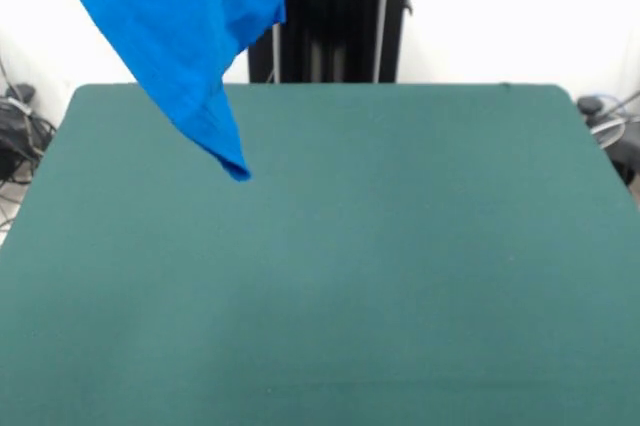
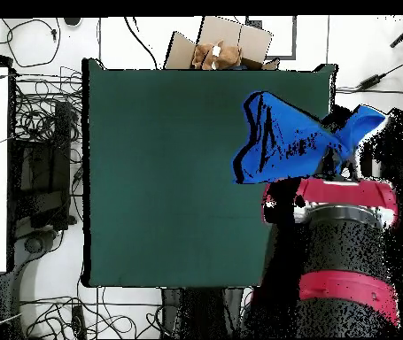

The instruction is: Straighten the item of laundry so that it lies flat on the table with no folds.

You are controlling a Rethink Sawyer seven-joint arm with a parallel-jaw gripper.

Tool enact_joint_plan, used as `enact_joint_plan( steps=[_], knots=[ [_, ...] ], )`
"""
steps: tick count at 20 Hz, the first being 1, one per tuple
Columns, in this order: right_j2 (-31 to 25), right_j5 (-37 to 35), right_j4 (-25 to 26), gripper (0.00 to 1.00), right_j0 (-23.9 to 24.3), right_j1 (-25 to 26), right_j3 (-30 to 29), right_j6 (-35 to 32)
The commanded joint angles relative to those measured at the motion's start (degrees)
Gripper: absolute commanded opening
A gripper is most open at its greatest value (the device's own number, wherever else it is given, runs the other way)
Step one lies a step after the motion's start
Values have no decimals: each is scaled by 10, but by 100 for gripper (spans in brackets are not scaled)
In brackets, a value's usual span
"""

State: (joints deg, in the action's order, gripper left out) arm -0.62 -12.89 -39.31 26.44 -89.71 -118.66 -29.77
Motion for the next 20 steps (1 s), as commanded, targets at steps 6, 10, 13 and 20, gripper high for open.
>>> enact_joint_plan(
  steps=[6, 10, 13, 20],
  knots=[
    [51, -561, 338, 0, -20, 86, 234, -271],
    [48, -552, 339, 0, -13, 79, 222, -296],
    [46, -552, 343, 0, -15, 78, 224, -313],
    [68, -476, 366, 0, -43, 72, 161, -407]
  ],
)
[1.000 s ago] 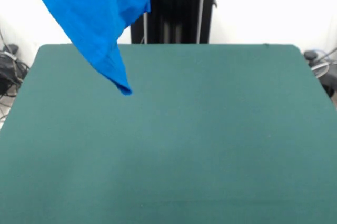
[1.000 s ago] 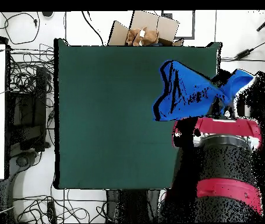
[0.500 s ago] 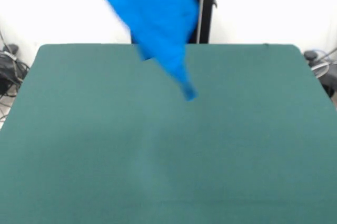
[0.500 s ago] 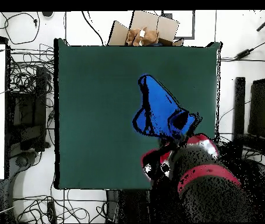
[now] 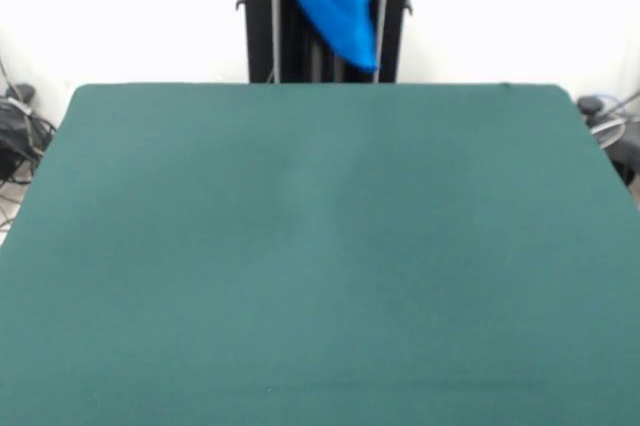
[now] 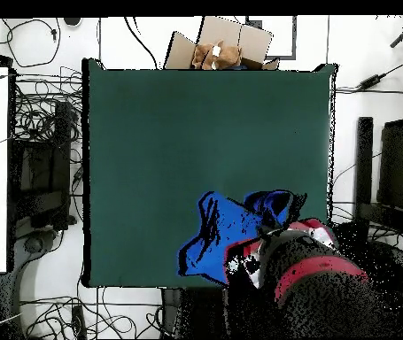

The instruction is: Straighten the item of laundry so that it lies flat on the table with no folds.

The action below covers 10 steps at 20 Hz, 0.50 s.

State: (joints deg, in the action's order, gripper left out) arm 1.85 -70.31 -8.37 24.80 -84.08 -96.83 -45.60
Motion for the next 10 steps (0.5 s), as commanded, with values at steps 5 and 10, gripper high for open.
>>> enact_joint_plan(
  steps=[5, 10],
  knots=[
    [76, 174, 87, 0, -57, 8, -108, -308],
    [102, 235, 111, 0, -78, 10, -137, -339]
  ],
)
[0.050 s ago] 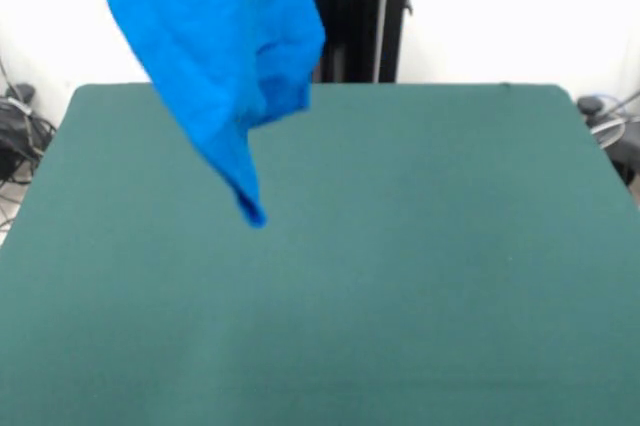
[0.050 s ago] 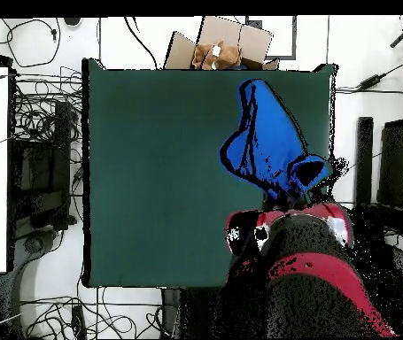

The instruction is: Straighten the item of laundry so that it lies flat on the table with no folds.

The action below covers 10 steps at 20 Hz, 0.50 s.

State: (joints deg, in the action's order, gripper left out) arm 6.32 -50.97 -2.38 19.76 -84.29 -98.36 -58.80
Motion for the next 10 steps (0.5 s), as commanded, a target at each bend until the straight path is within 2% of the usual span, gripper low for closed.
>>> enact_joint_plan(
  steps=[1, 10],
  knots=[
    [61, 54, 52, 0, -30, 14, -128, -213],
    [65, 156, 36, 0, -29, 16, -175, -210]
  ],
)
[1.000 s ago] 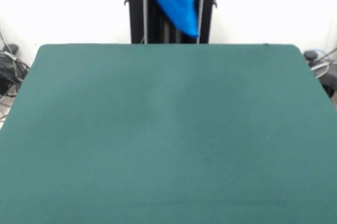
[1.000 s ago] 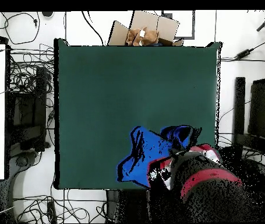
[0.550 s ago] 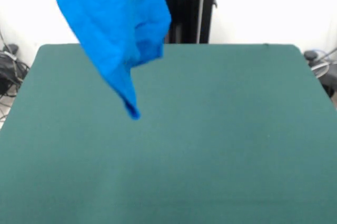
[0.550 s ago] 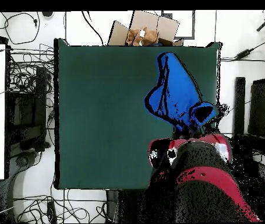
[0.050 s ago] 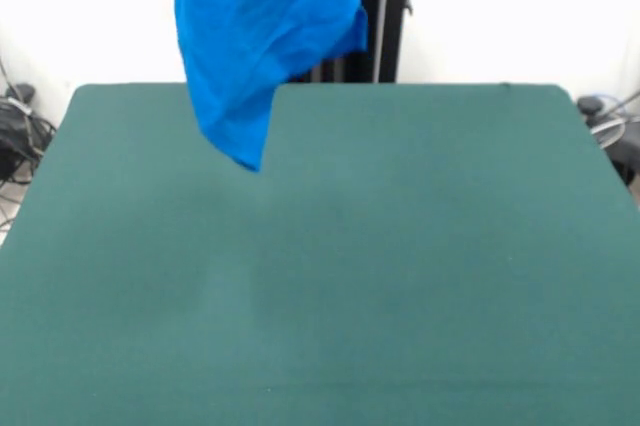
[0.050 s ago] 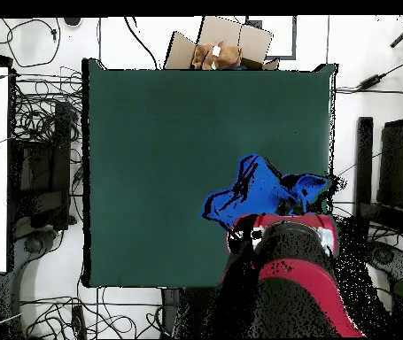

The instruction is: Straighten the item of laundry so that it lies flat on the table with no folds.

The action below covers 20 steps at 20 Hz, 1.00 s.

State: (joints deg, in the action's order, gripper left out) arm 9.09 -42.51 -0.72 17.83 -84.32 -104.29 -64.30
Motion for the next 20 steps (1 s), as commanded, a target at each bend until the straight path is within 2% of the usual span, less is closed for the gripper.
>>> enact_joint_plan(
  steps=[1, 15, 20],
  knots=[
    [38, 74, 22, 0, -10, 16, -116, -155],
    [48, 139, 21, 0, -17, 29, -139, -156],
    [44, 170, 25, 0, -9, 35, -146, -135]
  ],
)
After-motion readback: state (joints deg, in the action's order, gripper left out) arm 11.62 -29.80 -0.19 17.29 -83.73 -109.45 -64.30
